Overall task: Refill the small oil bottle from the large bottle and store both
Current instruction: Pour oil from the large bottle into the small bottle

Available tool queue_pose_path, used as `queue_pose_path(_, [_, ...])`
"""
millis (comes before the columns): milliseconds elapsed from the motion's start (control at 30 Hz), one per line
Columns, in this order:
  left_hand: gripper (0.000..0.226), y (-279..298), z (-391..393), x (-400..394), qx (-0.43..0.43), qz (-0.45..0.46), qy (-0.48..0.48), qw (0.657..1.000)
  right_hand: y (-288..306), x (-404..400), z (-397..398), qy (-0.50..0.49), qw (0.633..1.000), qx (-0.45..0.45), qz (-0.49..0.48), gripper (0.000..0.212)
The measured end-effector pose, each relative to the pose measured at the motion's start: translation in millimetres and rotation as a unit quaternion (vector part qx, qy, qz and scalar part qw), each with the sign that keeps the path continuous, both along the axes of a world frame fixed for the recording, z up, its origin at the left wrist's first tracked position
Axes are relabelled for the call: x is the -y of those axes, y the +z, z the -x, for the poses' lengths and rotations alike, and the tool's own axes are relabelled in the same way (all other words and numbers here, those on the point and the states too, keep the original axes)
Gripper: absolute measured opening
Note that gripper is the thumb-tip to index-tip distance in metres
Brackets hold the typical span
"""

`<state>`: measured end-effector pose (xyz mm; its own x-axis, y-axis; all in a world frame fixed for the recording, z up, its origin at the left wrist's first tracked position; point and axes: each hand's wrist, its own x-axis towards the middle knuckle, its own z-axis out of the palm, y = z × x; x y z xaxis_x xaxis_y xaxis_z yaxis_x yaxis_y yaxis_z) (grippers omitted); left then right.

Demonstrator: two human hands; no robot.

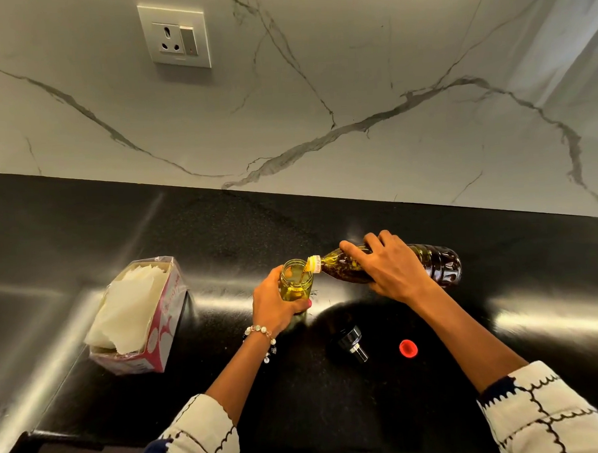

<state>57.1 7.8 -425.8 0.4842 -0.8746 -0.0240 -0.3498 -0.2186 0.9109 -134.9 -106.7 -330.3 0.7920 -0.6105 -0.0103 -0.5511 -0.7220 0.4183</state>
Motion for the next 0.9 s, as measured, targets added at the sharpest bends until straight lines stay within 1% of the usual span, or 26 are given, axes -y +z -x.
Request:
queue_pose_path(200, [0.081, 4.3, 0.9, -0.1, -0.024, 0.032, -0.010, 0.999, 6.2, -0.9, 1.6, -0.004, 1.000, 0.004, 0.000, 0.088])
queue_pose_path(400, [0.069, 12.2, 1.0, 1.4, 0.004, 0.053, -0.003, 0.999, 10.9, -2.4, 3.0, -0.005, 1.000, 0.008, 0.011, 0.086])
queue_pose_path(500, [0.065, 12.6, 0.2, 2.0, 0.003, 0.050, -0.002, 0.999, 13.1, -2.6, 2.4, -0.005, 1.000, 0.006, 0.013, 0.086])
queue_pose_path(900, [0.065, 19.8, 1.4, 0.6, -0.022, 0.025, 0.024, 0.999, 21.7, -3.8, 3.8, -0.006, 1.000, 0.010, 0.012, 0.086])
